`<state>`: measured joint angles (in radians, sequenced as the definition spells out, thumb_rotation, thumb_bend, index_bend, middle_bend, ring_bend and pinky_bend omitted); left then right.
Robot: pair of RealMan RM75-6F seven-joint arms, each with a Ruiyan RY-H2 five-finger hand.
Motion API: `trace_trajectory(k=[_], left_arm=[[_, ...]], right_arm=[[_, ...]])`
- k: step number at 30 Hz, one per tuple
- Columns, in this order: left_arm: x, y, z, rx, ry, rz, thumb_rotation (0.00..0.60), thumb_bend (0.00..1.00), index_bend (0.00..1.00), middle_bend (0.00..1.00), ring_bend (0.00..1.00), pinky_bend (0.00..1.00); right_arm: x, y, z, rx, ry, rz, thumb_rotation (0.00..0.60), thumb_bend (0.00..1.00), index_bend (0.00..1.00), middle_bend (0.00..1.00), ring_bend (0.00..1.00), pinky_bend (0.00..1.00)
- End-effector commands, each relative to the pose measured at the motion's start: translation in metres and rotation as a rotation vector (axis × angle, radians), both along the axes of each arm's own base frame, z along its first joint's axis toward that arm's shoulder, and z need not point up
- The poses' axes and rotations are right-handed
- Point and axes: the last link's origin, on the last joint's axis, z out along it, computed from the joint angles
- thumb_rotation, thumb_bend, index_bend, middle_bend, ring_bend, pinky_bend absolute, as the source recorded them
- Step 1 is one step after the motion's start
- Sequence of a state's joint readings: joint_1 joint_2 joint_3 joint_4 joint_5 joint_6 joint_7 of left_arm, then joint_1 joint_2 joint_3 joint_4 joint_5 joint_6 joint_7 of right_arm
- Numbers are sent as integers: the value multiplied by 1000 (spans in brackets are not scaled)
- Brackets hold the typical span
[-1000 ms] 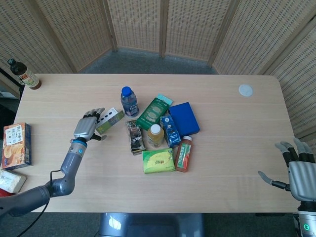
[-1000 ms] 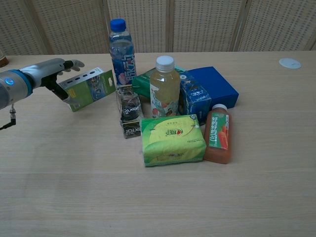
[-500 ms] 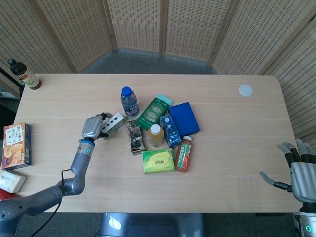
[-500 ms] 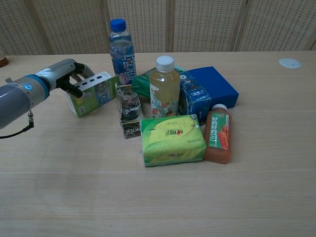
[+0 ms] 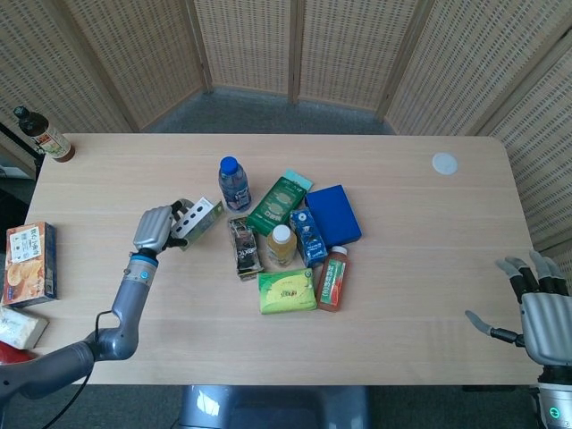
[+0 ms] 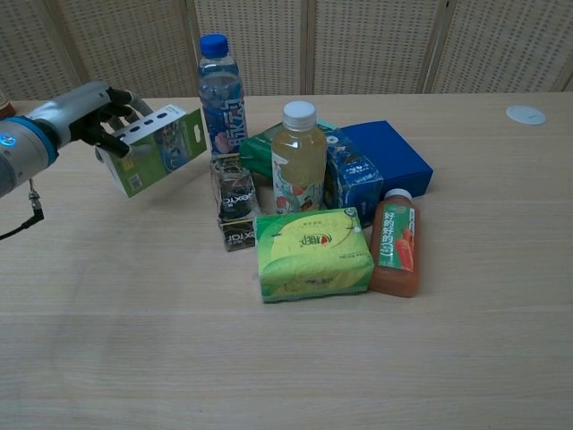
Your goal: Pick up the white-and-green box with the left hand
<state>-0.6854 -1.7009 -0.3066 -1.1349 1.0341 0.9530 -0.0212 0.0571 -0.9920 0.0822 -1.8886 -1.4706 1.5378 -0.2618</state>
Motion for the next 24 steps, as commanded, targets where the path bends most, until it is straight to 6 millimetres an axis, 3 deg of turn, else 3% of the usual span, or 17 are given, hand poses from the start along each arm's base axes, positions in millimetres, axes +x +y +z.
trace_trajectory(k=[1,17,20,24], left_arm=[[8,-9,42,64,-29,-50,600,429,494,502,474,696],[83,-33,176,278,-132,-235,600,412,491,500,474,694],[97,-35,193,301,-130,-255,600,409,491,500,474,693],[105,-39,199,306,-138,-255,600,407,490,499,474,691]], right_arm=[[0,-1,-2,4,-6,5,271,169,197,214,38,0],[-4,4,-14,25,-53,23,271,170,196,214,37,0],[-7,7,-13,25,-55,22,272,170,197,214,37,0],[-10,12,-11,16,-66,24,273,170,197,214,38,0]])
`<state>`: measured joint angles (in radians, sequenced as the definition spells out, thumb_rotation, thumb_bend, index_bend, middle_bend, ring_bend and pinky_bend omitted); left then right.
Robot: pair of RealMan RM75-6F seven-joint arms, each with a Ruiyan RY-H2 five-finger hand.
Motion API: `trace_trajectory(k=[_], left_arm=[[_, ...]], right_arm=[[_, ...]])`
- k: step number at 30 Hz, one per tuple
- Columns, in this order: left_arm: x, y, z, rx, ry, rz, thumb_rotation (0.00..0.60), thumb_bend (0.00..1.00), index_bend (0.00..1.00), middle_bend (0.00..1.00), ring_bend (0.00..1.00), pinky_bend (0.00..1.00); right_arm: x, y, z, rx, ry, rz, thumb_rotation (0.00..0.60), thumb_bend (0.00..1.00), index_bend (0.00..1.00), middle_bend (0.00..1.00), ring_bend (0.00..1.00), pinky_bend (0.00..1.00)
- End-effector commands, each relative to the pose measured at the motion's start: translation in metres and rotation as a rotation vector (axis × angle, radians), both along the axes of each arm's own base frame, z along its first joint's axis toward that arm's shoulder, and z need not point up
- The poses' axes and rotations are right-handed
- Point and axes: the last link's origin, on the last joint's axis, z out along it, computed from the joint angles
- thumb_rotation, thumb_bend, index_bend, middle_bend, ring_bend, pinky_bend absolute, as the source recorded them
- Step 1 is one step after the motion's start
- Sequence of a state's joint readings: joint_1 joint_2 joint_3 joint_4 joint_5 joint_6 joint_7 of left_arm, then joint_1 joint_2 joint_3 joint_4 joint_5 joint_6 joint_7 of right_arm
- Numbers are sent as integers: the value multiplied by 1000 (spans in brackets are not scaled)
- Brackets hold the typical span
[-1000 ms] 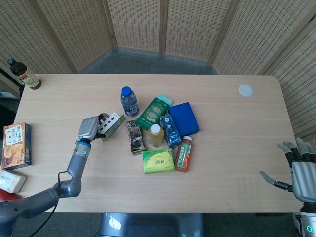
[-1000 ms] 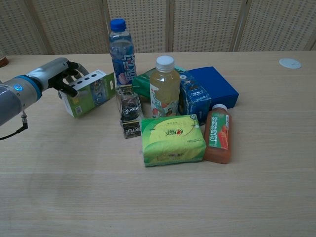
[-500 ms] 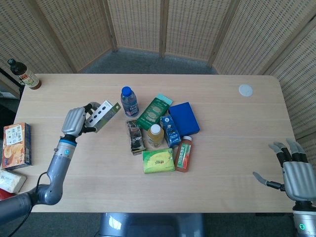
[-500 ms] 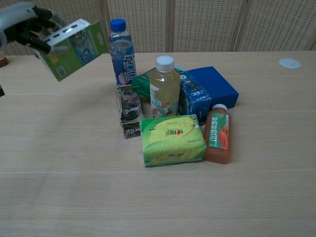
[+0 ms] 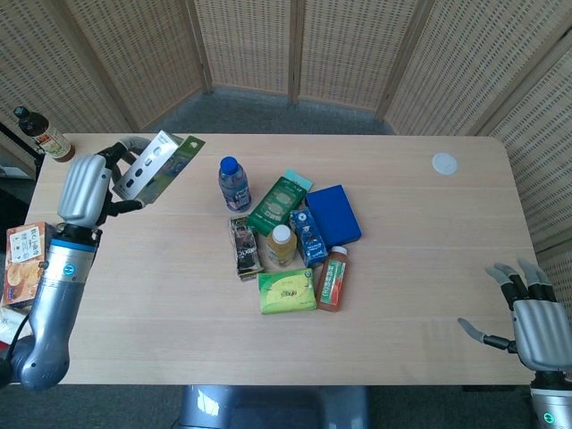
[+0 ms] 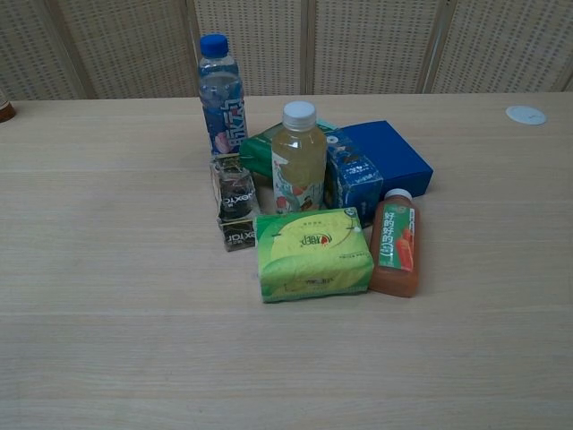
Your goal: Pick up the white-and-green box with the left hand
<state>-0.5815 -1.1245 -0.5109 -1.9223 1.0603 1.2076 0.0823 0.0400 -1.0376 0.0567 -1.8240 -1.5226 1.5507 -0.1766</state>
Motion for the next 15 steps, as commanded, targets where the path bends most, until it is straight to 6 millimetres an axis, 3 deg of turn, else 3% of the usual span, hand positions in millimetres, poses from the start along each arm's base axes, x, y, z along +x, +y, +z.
trace_trajectory(k=[1,15], left_arm=[[7,-2,6,11,-10,3,600,406,490,499,474,691],[6,-8,9,17,-4,13,600,403,490,500,474,690]], right_arm=[[-3,4,2,-6,-7,0,271,170,196,214,38,0],[-8,10,1,-5,-13,-2,273,170,191,214,37,0]])
